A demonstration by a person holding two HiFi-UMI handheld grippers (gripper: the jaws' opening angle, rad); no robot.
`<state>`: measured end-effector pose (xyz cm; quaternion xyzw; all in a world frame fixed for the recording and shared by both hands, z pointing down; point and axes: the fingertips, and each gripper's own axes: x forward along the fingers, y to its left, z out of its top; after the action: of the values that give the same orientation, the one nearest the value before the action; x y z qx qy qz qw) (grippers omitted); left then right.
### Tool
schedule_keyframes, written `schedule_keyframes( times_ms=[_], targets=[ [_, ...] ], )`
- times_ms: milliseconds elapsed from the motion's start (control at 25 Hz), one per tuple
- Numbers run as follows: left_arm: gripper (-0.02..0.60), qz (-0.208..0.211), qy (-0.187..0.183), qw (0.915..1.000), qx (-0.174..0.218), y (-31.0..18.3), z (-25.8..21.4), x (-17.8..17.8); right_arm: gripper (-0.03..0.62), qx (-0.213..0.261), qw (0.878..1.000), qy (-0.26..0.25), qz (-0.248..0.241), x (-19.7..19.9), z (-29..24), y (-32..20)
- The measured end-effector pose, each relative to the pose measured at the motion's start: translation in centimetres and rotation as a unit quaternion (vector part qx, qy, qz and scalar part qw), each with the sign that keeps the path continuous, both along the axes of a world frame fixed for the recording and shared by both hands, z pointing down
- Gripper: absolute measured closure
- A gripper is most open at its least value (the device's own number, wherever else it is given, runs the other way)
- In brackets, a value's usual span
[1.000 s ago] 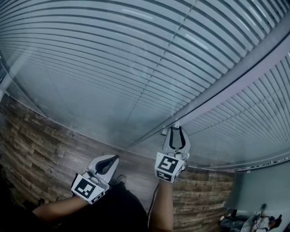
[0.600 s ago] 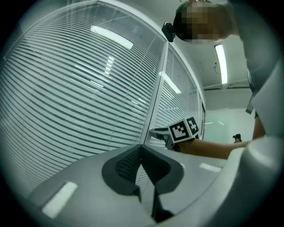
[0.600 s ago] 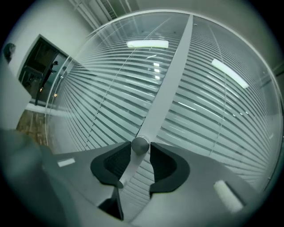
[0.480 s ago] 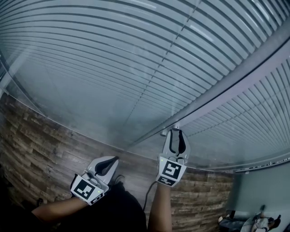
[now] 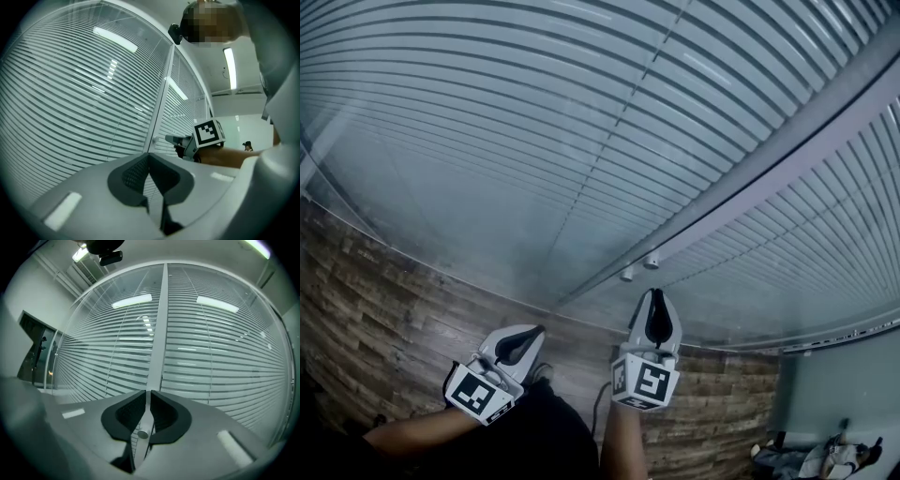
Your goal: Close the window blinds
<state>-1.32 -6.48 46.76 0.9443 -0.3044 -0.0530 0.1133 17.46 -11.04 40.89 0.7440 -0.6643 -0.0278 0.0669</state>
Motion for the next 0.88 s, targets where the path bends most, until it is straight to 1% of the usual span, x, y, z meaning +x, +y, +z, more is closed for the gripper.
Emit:
schedule_keyframes(
  times_ms=[80,240,400,560,720,880],
  targets=[
    [0.583,0.002,0.001,1.0000,0.004,0.1,-0.3,0.2,0.591,0.003,1.000,-0.004,-0.007,-0.4,-0.1,0.7],
    [0.583,0.000,0.001,1.0000,0.004,-0.1,-0.6,0.5,0.592,0.006,0.999,-0.030,-0.028,-1.6,-0.7,2.1],
    [0.583,-0.007,0.001,1.0000,0.002,-0.6,-0.7,1.2,0.594,0.006,0.998,-0.019,-0.053,-2.8,-0.9,3.3],
    [0.583,0.000,0.004,1.0000,0.004,-0.3,-0.9,2.3,0.594,0.006,0.997,-0.019,-0.074,-4.2,-0.5,3.9],
    [0.583,0.003,0.005,0.9999,0.013,-0.1,-1.1,2.9,0.594,0.009,0.997,-0.008,-0.076,-4.6,-0.4,4.4],
    [0.583,0.003,0.003,0.9998,0.020,0.2,-1.3,3.3,0.594,0.004,0.997,-0.013,-0.081,-4.5,0.0,4.7]
  ],
)
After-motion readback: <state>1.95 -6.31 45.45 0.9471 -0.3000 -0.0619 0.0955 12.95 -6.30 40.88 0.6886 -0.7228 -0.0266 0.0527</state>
